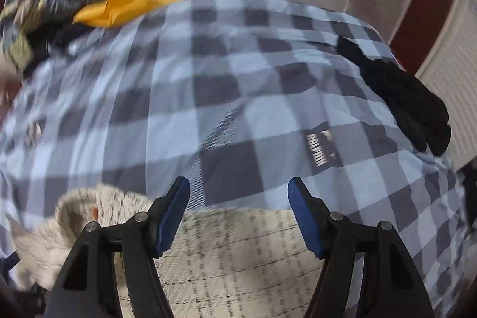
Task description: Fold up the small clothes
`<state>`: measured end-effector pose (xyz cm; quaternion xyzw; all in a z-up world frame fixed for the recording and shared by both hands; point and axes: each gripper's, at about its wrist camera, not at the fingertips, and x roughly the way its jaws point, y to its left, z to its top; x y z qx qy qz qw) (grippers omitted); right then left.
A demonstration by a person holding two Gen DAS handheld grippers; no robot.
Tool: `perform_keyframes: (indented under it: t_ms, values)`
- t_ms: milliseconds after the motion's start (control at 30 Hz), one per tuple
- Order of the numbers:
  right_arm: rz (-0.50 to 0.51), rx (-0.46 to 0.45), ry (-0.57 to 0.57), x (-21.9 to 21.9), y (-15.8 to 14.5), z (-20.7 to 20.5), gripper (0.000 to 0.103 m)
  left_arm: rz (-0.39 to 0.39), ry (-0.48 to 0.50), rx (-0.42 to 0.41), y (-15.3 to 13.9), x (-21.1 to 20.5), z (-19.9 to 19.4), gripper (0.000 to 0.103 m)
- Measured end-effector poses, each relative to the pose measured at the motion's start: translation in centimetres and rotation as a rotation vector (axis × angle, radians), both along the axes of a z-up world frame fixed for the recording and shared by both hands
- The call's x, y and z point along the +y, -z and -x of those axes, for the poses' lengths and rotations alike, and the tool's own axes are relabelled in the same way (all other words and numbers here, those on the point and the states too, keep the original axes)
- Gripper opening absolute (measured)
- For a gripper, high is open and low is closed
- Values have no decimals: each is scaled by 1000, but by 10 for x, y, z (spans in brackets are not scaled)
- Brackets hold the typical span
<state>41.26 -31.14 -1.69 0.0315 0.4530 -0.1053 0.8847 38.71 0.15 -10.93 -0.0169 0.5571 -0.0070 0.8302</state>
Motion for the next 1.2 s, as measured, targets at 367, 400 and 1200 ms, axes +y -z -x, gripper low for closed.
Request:
perform_keyframes:
  t_ms: [367,400,1200]
  values:
    - [-172,211,-211,-26,45,93,65,-146,-150,-100,-13,52,-30,103]
    - [-154,214,-218,-29,47,102,65,-135,-118,-80,-11,56,-23,103]
    - [-658,426,-139,-91,115,212,65,509,-175,1,16,180,203,103]
